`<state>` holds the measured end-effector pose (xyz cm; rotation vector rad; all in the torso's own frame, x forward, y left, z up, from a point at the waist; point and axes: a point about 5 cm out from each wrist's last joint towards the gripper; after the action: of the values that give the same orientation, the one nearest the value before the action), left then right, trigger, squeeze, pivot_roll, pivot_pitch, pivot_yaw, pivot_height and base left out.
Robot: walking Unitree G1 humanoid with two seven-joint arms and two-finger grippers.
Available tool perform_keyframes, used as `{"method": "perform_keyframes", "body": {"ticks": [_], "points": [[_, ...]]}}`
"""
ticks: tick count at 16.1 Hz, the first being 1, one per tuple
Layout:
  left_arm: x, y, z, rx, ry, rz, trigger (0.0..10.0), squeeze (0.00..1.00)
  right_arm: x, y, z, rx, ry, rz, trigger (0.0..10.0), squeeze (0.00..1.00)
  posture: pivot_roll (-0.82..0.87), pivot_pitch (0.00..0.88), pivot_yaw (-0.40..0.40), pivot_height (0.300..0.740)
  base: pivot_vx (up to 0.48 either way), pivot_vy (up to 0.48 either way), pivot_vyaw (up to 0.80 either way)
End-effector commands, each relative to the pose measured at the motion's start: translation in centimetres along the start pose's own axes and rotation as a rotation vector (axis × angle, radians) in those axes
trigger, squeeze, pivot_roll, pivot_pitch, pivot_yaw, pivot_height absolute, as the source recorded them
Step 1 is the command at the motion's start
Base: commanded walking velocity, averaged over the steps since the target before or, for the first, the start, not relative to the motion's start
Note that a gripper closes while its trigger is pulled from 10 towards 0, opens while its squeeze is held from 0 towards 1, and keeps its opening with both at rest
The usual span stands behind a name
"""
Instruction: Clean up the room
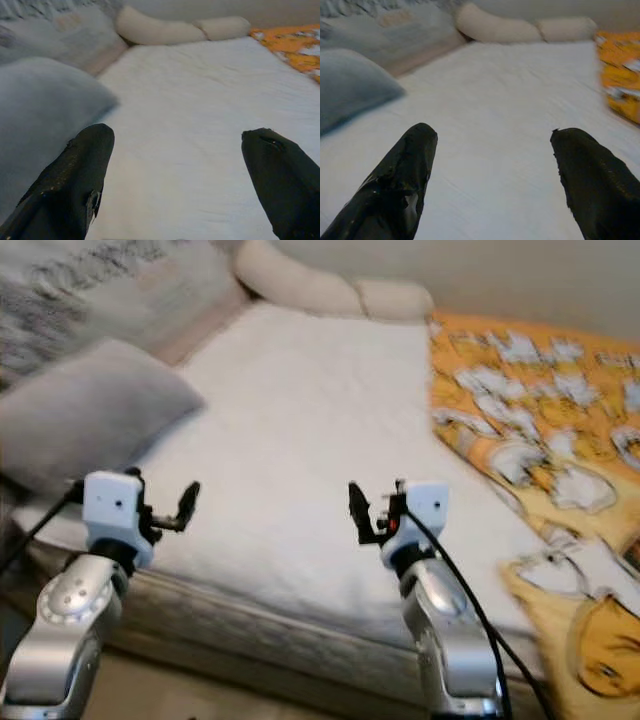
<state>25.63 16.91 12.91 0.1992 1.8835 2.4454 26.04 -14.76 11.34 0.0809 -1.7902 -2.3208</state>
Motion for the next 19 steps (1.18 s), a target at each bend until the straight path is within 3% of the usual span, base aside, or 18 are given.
{"method": "perform_keyframes", "body": {"ticks": [1,4,8,19], "points": [[-0.17,0.42,-0.53,-0.002,-0.021,-0.009,10.0,0.55,0.11,0.27,-0.46,0.012,-0.020,0.001,10.0,0.00,0.00,0.000,-0.006,0.740,0.000,-0.450,0.00],[-0.25,0.47,-0.50,-0.016,-0.029,-0.011,10.0,0.55,0.06,0.37,-0.59,0.042,-0.025,-0.007,10.0,0.00,-0.01,0.000,-0.005,0.740,0.000,-0.447,0.00],[-0.28,0.28,-0.34,-0.026,-0.036,-0.005,10.0,0.56,-0.07,0.02,-0.46,-0.018,-0.032,0.016,10.0,0.00,-0.02,0.000,0.008,0.740,0.000,-0.446,0.00],[-1.07,0.18,-0.22,-0.027,-0.038,-0.007,10.0,0.55,-0.84,-0.42,-0.05,-0.003,0.022,0.055,10.0,0.00,-0.04,0.000,0.014,0.740,0.000,-0.428,0.05]]}}
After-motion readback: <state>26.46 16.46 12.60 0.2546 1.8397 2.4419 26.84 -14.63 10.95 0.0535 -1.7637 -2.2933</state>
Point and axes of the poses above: a point about 5 cm out from each wrist's last joint towards the gripper, its own x axis pointing back from the gripper into the wrist, its own y axis along the axis of the wrist's last joint, z = x × y, and after that the axes turned 7 degrees about -x, right-handed
